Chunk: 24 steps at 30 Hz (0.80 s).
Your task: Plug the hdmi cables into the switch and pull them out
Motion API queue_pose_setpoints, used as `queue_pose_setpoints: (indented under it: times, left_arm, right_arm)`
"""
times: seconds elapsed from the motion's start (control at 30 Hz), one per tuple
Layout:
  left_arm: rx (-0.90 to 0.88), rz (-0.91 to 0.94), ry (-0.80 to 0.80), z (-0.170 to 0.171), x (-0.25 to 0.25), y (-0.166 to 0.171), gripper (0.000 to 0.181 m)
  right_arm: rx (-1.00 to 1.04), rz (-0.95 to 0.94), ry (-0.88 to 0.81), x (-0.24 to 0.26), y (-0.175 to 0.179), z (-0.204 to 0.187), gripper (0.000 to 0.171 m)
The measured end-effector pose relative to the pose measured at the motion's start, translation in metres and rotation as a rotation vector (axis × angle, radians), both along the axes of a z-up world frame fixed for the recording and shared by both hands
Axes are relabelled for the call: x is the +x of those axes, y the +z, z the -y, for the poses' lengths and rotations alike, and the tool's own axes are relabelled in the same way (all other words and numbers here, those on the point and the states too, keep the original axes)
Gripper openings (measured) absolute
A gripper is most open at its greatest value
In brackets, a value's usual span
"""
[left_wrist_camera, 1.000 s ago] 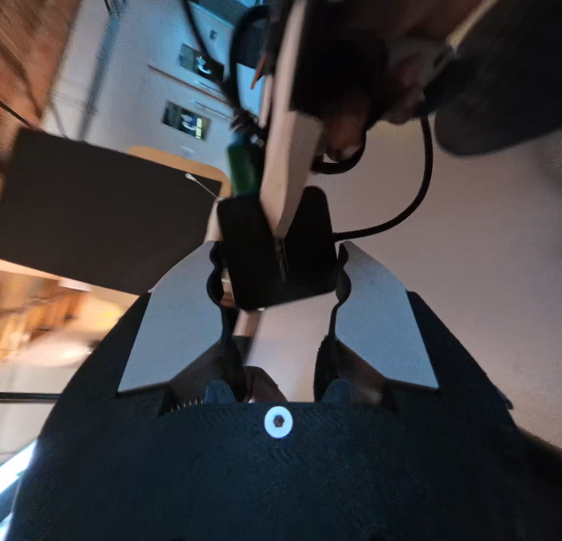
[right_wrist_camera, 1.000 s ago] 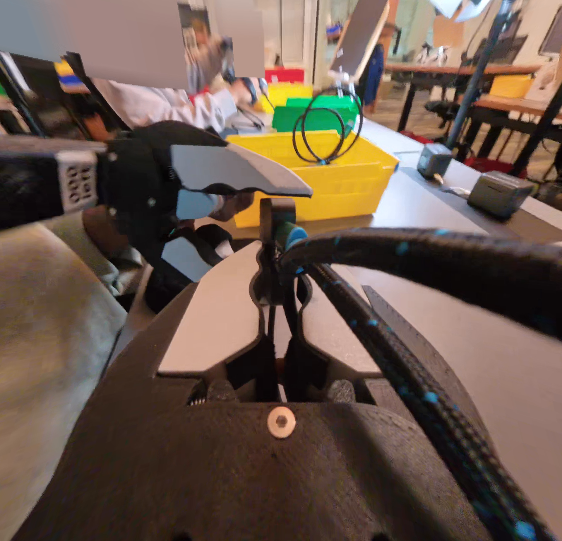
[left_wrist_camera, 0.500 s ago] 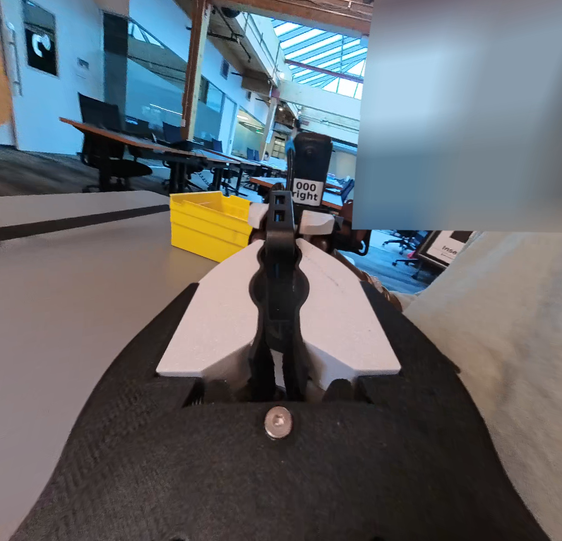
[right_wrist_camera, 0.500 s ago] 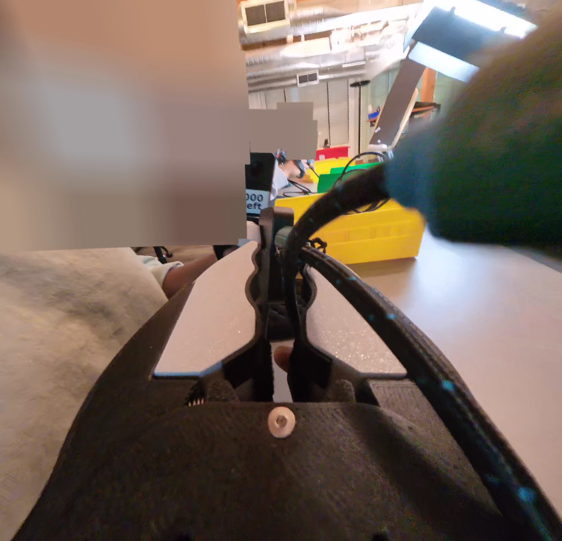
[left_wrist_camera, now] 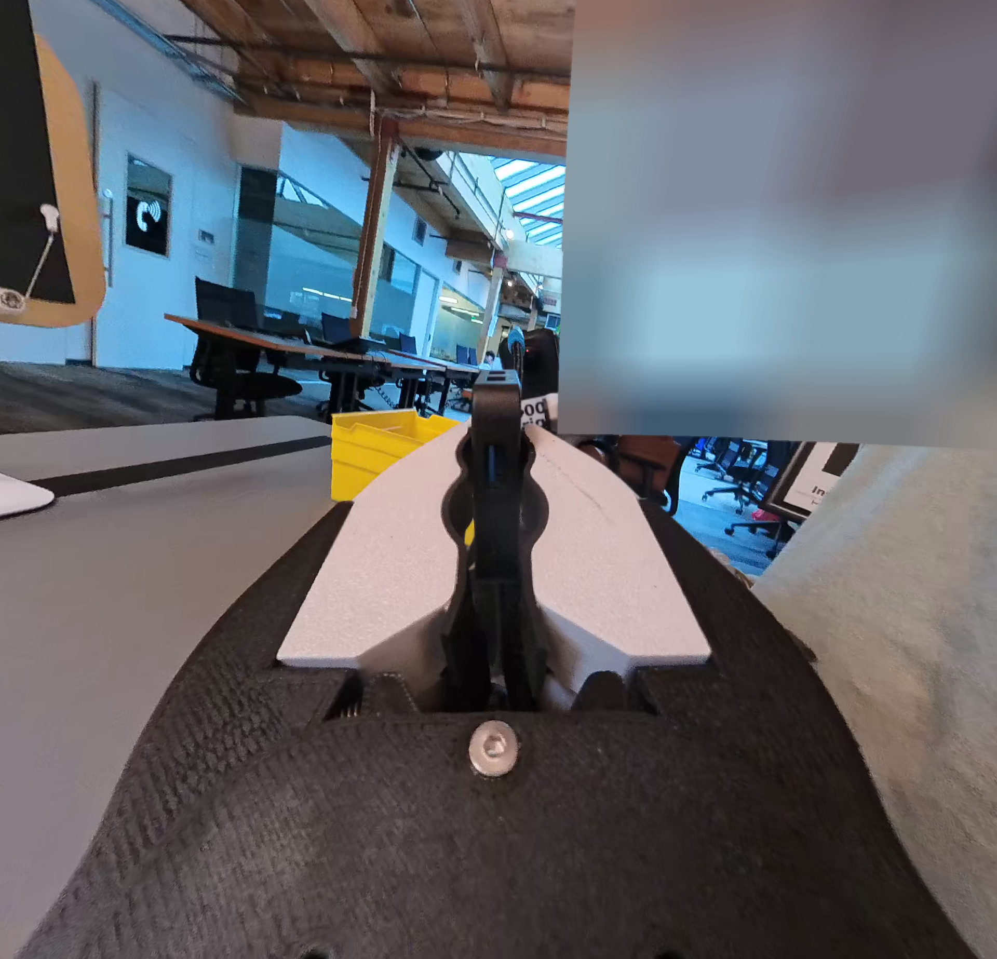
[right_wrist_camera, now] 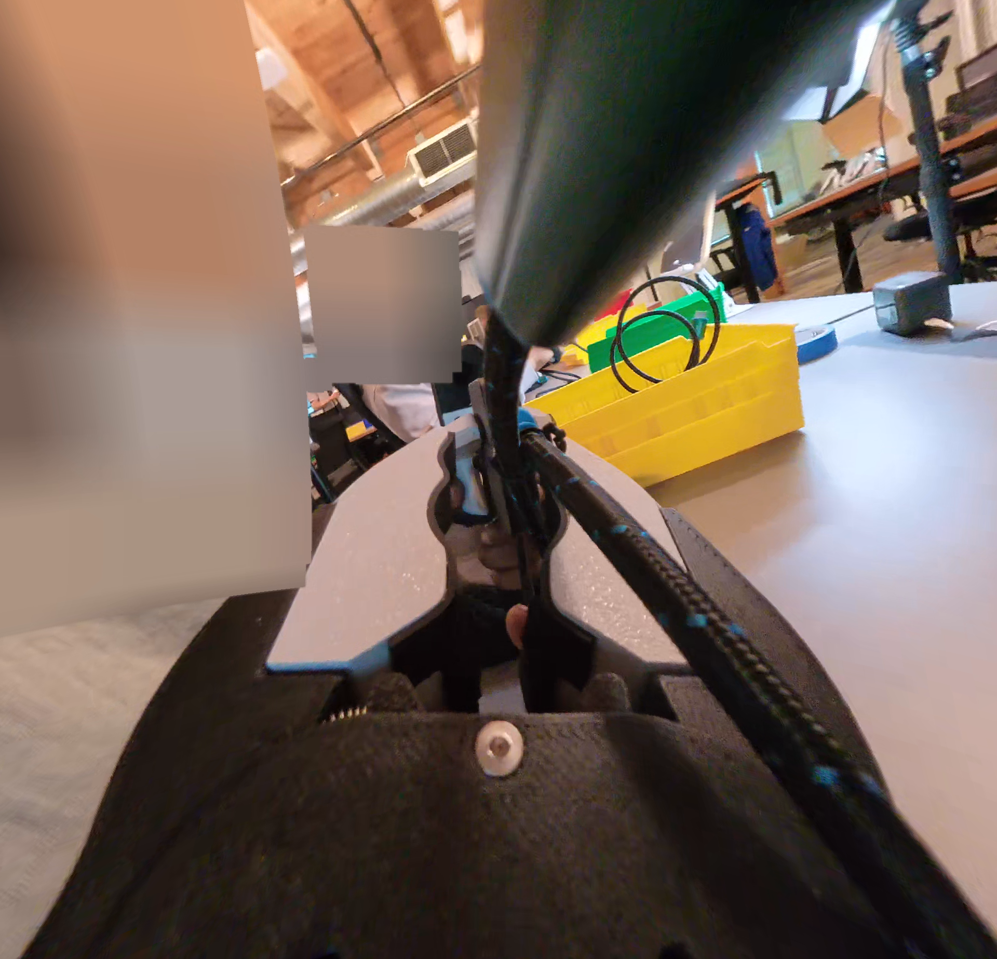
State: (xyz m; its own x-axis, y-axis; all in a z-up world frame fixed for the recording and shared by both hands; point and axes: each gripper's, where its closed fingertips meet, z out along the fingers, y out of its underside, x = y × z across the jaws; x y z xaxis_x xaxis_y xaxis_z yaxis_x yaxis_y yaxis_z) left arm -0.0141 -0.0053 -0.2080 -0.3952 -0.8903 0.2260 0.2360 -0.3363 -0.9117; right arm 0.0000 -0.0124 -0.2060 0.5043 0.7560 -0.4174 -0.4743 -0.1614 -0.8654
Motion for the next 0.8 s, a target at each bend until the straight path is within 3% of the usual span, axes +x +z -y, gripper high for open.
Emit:
queue_pose_setpoints:
  times: [0.3,0.43,0.5,0.53,0.57,0.6,0.8]
  left_arm:
    - [0.050,0.134,-0.020,0.013,-0.010,0.008,0.014]
    - [0.083,0.065,-0.073,0.019,-0.010,0.001,0.015]
    - [0.156,-0.031,-0.101,0.028,-0.004,-0.009,0.039]
    - [0.207,-0.065,-0.111,0.034,-0.002,-0.012,0.039]
    - [0.261,-0.075,-0.108,0.038,-0.001,-0.014,0.023]
    - [0.292,-0.074,-0.077,0.038,0.000,-0.013,0.019]
    - [0.252,-0.098,-0.164,0.046,-0.004,-0.013,0.018]
  right_arm:
    - [0.119,0.001,-0.096,-0.002,0.016,0.008,0.017]
    - [0.147,0.032,-0.075,-0.007,0.018,0.014,0.013]
    - [0.138,0.069,-0.048,-0.015,0.013,0.016,0.013]
    - [0.129,0.095,-0.026,-0.021,0.009,0.016,0.012]
    - [0.126,0.114,-0.012,-0.026,0.007,0.017,0.013]
    - [0.139,0.111,-0.014,-0.028,0.008,0.018,0.012]
    - [0.153,0.231,0.000,-0.030,0.008,0.025,0.014]
